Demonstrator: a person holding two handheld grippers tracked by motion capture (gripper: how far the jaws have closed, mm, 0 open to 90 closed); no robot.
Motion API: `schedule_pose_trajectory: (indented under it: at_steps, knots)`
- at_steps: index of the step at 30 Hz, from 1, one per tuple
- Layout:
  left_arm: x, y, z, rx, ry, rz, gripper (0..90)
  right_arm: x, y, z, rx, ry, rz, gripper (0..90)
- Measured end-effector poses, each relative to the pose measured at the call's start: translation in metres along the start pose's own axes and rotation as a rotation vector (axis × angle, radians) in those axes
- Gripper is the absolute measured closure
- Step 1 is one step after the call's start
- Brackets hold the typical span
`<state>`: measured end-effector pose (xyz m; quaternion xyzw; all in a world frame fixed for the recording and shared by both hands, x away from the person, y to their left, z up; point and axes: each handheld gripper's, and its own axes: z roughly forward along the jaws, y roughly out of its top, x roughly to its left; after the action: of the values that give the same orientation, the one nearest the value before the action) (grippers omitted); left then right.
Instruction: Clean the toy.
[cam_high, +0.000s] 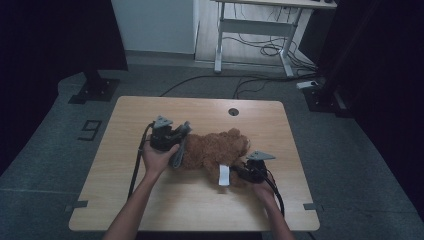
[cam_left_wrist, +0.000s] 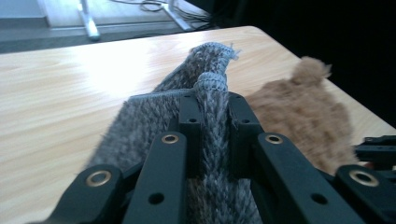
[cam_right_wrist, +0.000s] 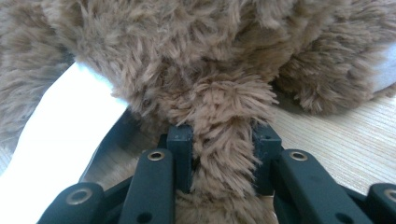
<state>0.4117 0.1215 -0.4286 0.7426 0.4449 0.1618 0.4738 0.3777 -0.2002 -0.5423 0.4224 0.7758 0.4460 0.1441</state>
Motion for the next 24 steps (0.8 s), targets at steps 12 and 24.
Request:
schedule_pose_trajectory:
  at_steps: [12,24]
  knots:
    - [-0.007,-0.029,0.014,0.069,-0.038,-0.003,78.7,-0.007,-0.006,-0.018,-0.029,0.041,0.057,33.5]
    - [-0.028,-0.062,-0.004,0.007,-0.057,0.012,78.7,-0.007,0.032,-0.050,-0.129,0.040,0.064,17.3]
